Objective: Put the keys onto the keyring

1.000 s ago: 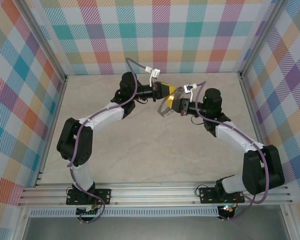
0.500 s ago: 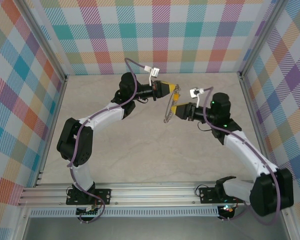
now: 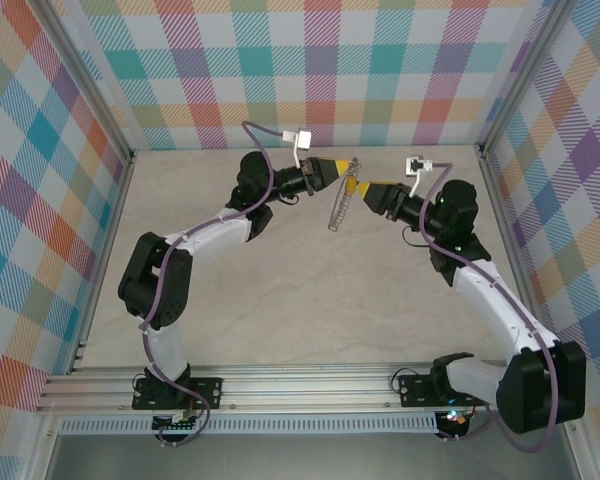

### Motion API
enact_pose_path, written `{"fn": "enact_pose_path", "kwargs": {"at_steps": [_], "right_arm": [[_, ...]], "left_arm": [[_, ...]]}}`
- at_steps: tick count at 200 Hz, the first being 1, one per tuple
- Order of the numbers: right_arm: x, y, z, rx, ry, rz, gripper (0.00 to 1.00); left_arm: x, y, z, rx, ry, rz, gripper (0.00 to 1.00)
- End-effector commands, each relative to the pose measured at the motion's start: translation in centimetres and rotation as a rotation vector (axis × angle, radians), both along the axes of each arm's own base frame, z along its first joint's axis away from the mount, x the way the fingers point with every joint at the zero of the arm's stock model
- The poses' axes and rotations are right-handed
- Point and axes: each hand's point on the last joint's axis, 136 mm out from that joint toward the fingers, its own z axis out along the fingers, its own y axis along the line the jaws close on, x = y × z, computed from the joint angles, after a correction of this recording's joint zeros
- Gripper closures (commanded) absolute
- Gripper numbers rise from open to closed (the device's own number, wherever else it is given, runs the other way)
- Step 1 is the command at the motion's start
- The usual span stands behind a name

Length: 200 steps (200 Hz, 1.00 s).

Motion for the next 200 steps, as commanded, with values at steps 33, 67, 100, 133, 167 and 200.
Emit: {"fn": "enact_pose_path", "kwargs": {"at_steps": [33, 67, 100, 133, 167, 200], "right_arm": [[2.6, 0.3, 4.2, 0.093, -0.113, -0.013, 0.48], [3.3, 0.9, 3.5, 0.122, -0.112, 0.016, 0.53], [4.2, 2.0, 2.9, 0.138, -0.101, 0.059, 0.56], [5.2, 3.2, 2.0, 0.147, -0.082, 0.096, 0.67], [5.3, 3.6, 0.8, 0.152, -0.061, 0.108, 0.82], [4.9, 4.2, 0.1, 0.154, -0.046, 0.13, 0.95]], "left_arm": [[0.9, 1.2, 2.1, -0.128, 0.014, 0.091, 1.0], [1.3, 1.9, 3.0, -0.158, 0.023, 0.145, 1.0], [1.5, 1.9, 3.0, -0.174, 0.028, 0.149, 1.0], [1.6, 1.8, 2.9, -0.181, 0.032, 0.15, 1.0], [1.6, 1.9, 3.1, -0.186, 0.023, 0.153, 1.0], [1.6, 1.8, 3.0, -0.187, 0.024, 0.155, 1.0]]}}
